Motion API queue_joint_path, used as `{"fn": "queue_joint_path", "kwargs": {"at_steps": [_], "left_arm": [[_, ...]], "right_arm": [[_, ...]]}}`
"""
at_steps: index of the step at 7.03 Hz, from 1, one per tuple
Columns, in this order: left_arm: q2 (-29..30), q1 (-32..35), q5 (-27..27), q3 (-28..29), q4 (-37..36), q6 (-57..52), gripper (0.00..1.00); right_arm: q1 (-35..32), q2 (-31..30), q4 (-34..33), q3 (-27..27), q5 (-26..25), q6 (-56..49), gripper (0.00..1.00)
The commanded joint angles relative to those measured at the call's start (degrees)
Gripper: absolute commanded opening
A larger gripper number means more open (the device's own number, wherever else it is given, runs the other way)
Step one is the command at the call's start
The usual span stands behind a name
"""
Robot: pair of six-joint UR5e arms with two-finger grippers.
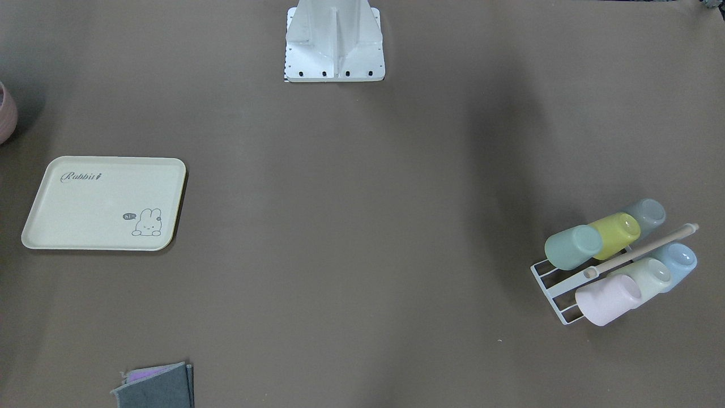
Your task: Pick up and place green cup on tray
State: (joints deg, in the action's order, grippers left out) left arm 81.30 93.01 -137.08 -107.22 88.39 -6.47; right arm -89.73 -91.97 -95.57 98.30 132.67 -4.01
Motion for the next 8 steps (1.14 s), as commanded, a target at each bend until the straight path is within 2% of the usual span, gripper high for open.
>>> {"fn": "queue_joint_path", "kwargs": {"at_steps": [1,3,5,6,7,8], "left_arm": [[-0.3,-0.4,0.6,-0.3,7.4,-0.4,0.99],[-1.5,-0.4,0.7,0.3,19.9,-0.4,0.99],[2.0,-0.4,0.5,2.8,23.0,0.2,0.99],[4.6,-0.8,1.6,2.5,22.8,0.2,0.99],[6.4,-3.8,6.3,1.6,22.7,0.1,0.99],[7.9,-6.7,11.4,0.4,22.7,0.1,0.99]], "right_arm": [[3.5,0.0,0.0,3.3,1.4,9.7,1.0],[10.8,0.1,4.8,3.1,0.7,19.2,1.0],[17.6,0.0,15.6,-0.6,-1.5,30.7,1.0],[20.0,0.0,23.8,-5.4,-1.5,35.3,1.0],[23.1,0.2,29.4,-8.7,-2.3,40.0,1.0],[25.7,0.4,31.2,-8.9,-4.8,44.2,1.0]]}}
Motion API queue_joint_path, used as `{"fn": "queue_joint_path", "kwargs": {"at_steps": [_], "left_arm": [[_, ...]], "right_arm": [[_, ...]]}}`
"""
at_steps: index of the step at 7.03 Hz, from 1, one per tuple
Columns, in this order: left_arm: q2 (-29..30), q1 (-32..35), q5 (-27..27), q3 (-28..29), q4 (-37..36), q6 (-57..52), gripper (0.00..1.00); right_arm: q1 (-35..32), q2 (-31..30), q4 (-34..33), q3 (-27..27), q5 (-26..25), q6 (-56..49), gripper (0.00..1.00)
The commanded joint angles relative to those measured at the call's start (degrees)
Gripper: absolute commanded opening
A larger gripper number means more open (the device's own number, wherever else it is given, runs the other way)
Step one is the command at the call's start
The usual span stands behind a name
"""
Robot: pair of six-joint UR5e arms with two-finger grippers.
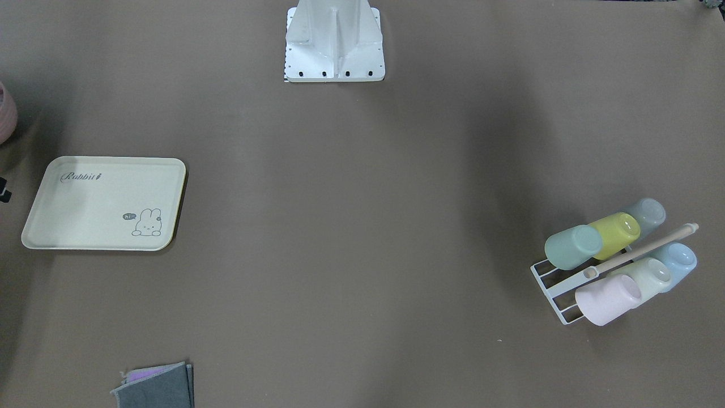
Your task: Pick up and place green cup on tray
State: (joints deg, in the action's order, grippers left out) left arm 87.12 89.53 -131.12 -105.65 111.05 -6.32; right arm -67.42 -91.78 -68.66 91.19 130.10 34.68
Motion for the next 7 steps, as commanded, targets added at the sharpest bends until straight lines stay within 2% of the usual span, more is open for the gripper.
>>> {"fn": "queue_joint_path", "kwargs": {"at_steps": [1,3,4,5,7], "left_arm": [[3.6,-5.0,8.7,-1.4,0.0,-0.5,0.99],[4.5,-9.7,16.1,-3.7,0.0,-0.6,0.99],[6.0,-11.1,17.6,-3.8,-0.3,-0.6,0.99],[6.1,-13.3,21.9,-4.6,-0.3,-1.5,0.99],[8.3,-16.5,28.2,-4.9,-1.2,-2.6,0.99]], "right_arm": [[4.1,0.2,4.4,-1.8,-2.5,5.6,0.99],[5.0,1.5,4.5,-4.1,-2.5,5.6,0.95],[5.3,1.6,6.3,-5.6,-2.5,5.6,0.94],[5.4,1.6,9.2,-7.6,-2.2,5.6,0.89],[5.5,1.9,9.8,-7.8,-2.0,5.7,0.71]]}}
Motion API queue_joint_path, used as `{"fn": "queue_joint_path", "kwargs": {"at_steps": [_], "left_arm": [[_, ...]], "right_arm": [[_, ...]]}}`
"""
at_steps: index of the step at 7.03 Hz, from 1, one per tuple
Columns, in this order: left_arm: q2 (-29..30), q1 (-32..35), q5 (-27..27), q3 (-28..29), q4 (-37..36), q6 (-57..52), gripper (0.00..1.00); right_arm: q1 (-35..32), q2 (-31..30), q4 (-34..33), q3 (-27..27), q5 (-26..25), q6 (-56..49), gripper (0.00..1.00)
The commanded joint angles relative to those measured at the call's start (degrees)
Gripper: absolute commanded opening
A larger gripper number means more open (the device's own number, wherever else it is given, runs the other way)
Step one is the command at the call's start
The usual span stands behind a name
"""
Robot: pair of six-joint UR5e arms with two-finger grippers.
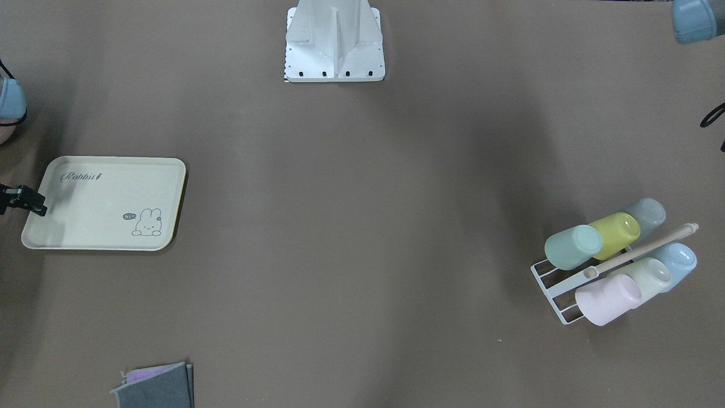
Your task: Pick up and place green cup on tray
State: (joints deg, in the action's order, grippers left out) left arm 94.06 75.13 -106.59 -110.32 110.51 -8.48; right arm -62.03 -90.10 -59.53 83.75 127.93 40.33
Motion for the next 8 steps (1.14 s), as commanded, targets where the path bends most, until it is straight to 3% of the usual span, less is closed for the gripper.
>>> {"fn": "queue_joint_path", "kwargs": {"at_steps": [1,4,6,8], "left_arm": [[2.3,-3.6,7.5,-0.5,-1.9,-2.3,0.99],[3.1,-10.1,19.0,-2.9,-4.3,-5.1,0.99],[3.1,-18.4,30.0,-5.9,-9.7,-6.8,0.99],[4.9,-20.3,33.2,-6.0,-12.8,-8.6,0.99]], "right_arm": [[0.1,0.3,0.6,-0.3,0.2,0.1,0.51],[0.1,0.2,0.6,-0.3,1.7,-0.2,0.01],[0.1,-0.3,0.7,-0.2,2.8,-0.8,0.0],[-0.2,0.4,1.3,-0.2,7.1,-2.3,0.0]]}}
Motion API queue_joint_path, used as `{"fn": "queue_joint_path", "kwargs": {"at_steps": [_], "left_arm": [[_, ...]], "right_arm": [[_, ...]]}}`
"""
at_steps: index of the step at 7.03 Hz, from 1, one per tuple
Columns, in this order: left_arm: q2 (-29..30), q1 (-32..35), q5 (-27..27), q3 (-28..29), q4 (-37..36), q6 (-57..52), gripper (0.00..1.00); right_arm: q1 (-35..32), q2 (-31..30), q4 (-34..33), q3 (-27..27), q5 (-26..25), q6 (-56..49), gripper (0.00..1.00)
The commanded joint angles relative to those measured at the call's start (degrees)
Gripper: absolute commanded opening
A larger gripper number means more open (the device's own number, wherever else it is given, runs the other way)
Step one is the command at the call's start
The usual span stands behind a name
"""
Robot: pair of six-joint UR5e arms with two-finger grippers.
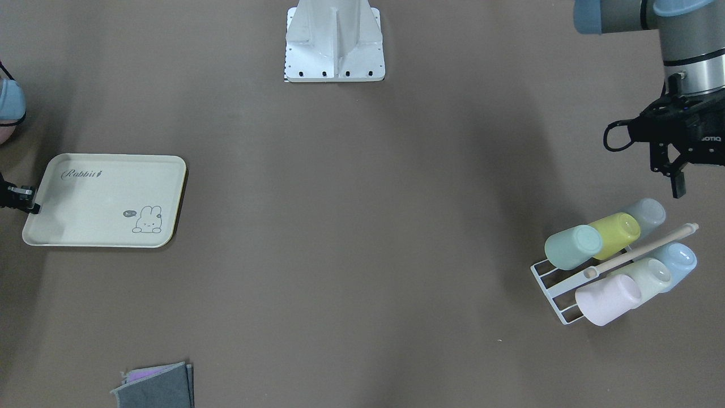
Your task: Pick up and place green cup on tray
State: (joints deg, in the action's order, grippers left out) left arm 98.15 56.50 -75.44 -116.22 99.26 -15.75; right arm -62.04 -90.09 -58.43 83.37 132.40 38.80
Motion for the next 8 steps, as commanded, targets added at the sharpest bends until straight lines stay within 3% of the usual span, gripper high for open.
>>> {"fn": "queue_joint_path", "kwargs": {"at_steps": [1,2,4,5,8], "left_arm": [[2.0,-3.2,5.6,-0.1,-2.0,-4.2,0.99],[2.1,-5.4,8.9,-0.3,-3.6,-4.8,0.99],[3.7,-7.0,12.8,0.1,-5.4,-19.1,0.99],[4.2,-8.8,15.3,0.1,-7.7,-21.2,0.99],[6.7,-18.9,27.9,2.0,-16.4,-26.9,0.99]], "right_arm": [[-0.2,1.6,-0.1,0.8,8.5,-0.2,0.0],[-1.2,4.8,-1.8,0.7,10.0,0.1,0.0],[-1.5,11.3,-5.0,0.9,11.1,2.7,0.0],[-1.3,14.6,-5.1,0.7,11.7,4.3,0.0],[6.5,24.1,-4.5,-0.5,10.9,11.7,0.0]]}}
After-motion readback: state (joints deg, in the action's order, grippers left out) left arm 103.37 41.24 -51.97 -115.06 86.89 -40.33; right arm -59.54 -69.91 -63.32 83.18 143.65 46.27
